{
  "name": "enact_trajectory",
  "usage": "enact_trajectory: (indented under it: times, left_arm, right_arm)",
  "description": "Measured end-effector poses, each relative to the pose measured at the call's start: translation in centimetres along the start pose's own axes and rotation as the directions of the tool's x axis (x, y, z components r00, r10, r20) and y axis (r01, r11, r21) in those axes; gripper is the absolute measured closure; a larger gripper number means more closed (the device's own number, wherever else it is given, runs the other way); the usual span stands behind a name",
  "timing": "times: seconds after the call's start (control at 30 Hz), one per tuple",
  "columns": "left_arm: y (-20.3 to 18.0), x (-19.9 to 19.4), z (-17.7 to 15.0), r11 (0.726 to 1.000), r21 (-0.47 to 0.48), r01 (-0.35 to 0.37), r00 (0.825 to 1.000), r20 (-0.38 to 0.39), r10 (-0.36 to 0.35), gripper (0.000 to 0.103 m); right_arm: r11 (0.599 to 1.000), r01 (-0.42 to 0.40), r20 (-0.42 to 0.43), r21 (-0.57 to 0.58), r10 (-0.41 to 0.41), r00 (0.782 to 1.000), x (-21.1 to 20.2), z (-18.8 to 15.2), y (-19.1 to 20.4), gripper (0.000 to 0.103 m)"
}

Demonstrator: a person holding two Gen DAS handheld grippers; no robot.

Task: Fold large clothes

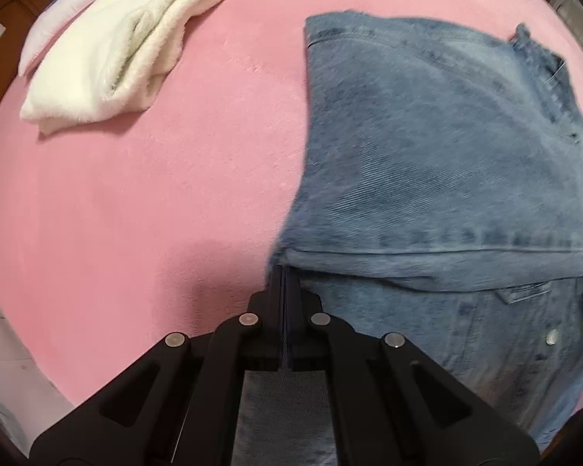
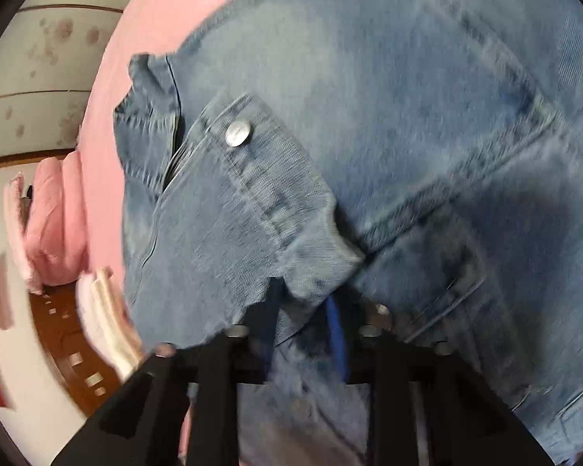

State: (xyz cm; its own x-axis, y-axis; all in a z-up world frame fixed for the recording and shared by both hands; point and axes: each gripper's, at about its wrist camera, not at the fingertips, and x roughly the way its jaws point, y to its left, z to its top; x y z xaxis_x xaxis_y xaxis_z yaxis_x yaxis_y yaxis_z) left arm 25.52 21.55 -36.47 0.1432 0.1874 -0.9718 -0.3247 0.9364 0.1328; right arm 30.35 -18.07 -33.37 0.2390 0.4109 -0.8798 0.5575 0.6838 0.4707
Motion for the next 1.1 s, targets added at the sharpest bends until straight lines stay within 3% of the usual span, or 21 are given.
enact_trajectory:
  times: [0.1, 0.17, 0.23, 0.3, 0.33, 0.37, 0.4, 0.47, 0.5, 0.53, 0.6, 0.63, 0.67, 0.7, 0.77, 0.9, 0.97, 1.0, 1.03, 1.07, 1.1]
  left_arm:
    - [0.4, 0.4, -0.1, 1.0, -0.016, -0.002, 1.0, -0.001, 0.002, 0.103]
    - [0.7, 0.6, -0.1, 1.0, -0.028, 0.005, 1.0, 0.0, -0.005, 0.103]
    - [0.8, 0.8, -0.1, 0.999, -0.033, -0.023, 1.0, 0.003, 0.023, 0.103]
    - [1.1, 0.7, 0.0, 0.991, -0.042, -0.126, 0.992, 0.006, 0.126, 0.103]
    - [1.7, 0.1, 0.0, 0.979, -0.073, -0.191, 0.981, 0.013, 0.192, 0.103]
    - [2.2, -0.5, -0.1, 0.973, -0.105, -0.208, 0.977, 0.031, 0.212, 0.103]
    - [3.1, -2.1, -0.2, 0.971, -0.166, -0.17, 0.978, 0.088, 0.186, 0.103]
    - [3.8, -4.4, -0.5, 0.98, -0.199, -0.028, 0.984, 0.168, 0.062, 0.103]
    - [3.4, -5.3, -0.4, 0.984, -0.161, 0.077, 0.982, 0.185, -0.047, 0.103]
    - [2.9, -5.4, -0.3, 0.984, -0.13, 0.122, 0.979, 0.176, -0.098, 0.103]
    - [0.7, -4.6, 0.4, 0.961, -0.035, 0.273, 0.96, 0.078, -0.27, 0.103]
    - [-0.4, -3.6, 0.9, 0.933, -0.029, 0.358, 0.934, 0.008, -0.358, 0.103]
    - [-1.1, -3.0, 1.4, 0.919, -0.044, 0.391, 0.92, -0.019, -0.392, 0.103]
    - [-2.5, -2.0, 1.5, 0.898, -0.084, 0.431, 0.898, -0.057, -0.436, 0.103]
    - [-4.2, 0.3, 2.3, 0.874, -0.131, 0.468, 0.867, -0.122, -0.483, 0.103]
    - [-5.1, 2.8, 3.0, 0.903, -0.146, 0.404, 0.888, -0.172, -0.426, 0.103]
    - [-4.4, 2.7, 3.0, 0.927, -0.129, 0.352, 0.916, -0.158, -0.37, 0.103]
    - [-3.4, 2.3, 2.9, 0.956, -0.105, 0.275, 0.947, -0.139, -0.288, 0.103]
    - [-2.5, 2.1, 2.9, 0.972, -0.09, 0.218, 0.966, -0.122, -0.228, 0.103]
    - [-1.8, 2.1, 2.8, 0.974, -0.089, 0.209, 0.969, -0.118, -0.218, 0.103]
    - [-0.7, 2.5, 2.6, 0.965, -0.11, 0.237, 0.96, -0.123, -0.25, 0.103]
  right_arm:
    - [0.989, 0.071, 0.105, -0.128, -0.058, 0.993, -1.7, -1.7, 2.5, 0.091]
    - [0.961, 0.167, 0.173, -0.221, -0.129, 0.976, -2.1, -2.7, 4.7, 0.091]
    - [0.913, 0.314, 0.201, -0.259, -0.267, 0.942, -1.7, -3.8, 5.6, 0.091]
    - [0.882, 0.396, 0.177, -0.254, -0.36, 0.916, -0.5, -4.3, 5.6, 0.085]
    - [0.859, 0.448, 0.186, -0.248, -0.411, 0.892, -0.4, -4.6, 5.8, 0.083]
    - [0.836, 0.486, 0.213, -0.255, -0.441, 0.872, -0.6, -5.1, 6.3, 0.081]
    - [0.807, 0.524, 0.251, -0.271, -0.467, 0.848, -0.9, -5.6, 7.1, 0.081]
    - [0.694, 0.654, 0.436, -0.301, -0.509, 0.742, -2.9, -7.4, 9.4, 0.081]
    - [0.683, 0.662, 0.482, -0.309, -0.488, 0.728, -3.3, -8.0, 10.4, 0.079]
    - [0.699, 0.633, 0.527, -0.333, -0.418, 0.74, -4.3, -8.8, 11.2, 0.079]
    - [0.778, 0.452, 0.436, -0.437, -0.257, 0.863, -4.1, -9.2, 11.9, 0.08]
    - [0.814, 0.298, 0.288, -0.499, -0.168, 0.943, -2.9, -9.2, 12.3, 0.082]
    - [0.83, 0.16, 0.13, -0.534, -0.107, 0.986, -1.1, -9.3, 12.7, 0.088]
    - [0.833, 0.076, 0.033, -0.549, -0.069, 0.997, 0.3, -9.7, 13.0, 0.093]
    - [0.821, -0.023, -0.093, -0.57, -0.037, 0.995, 3.1, -10.6, 14.5, 0.099]
    - [0.836, -0.146, -0.238, -0.53, 0.019, 0.971, 7.4, -11.8, 15.7, 0.099]
    - [0.842, -0.155, -0.262, -0.517, 0.017, 0.965, 8.0, -11.3, 14.9, 0.102]
    - [0.84, -0.161, -0.264, -0.518, 0.022, 0.964, 7.6, -10.9, 14.5, 0.102]
    - [0.836, -0.128, -0.219, -0.533, 0.009, 0.976, 6.5, -9.6, 13.5, 0.102]
    - [0.834, -0.101, -0.179, -0.542, 0.003, 0.984, 5.7, -8.5, 12.7, 0.103]
    - [0.836, -0.048, -0.122, -0.547, -0.023, 0.992, 4.3, -6.9, 11.5, 0.103]
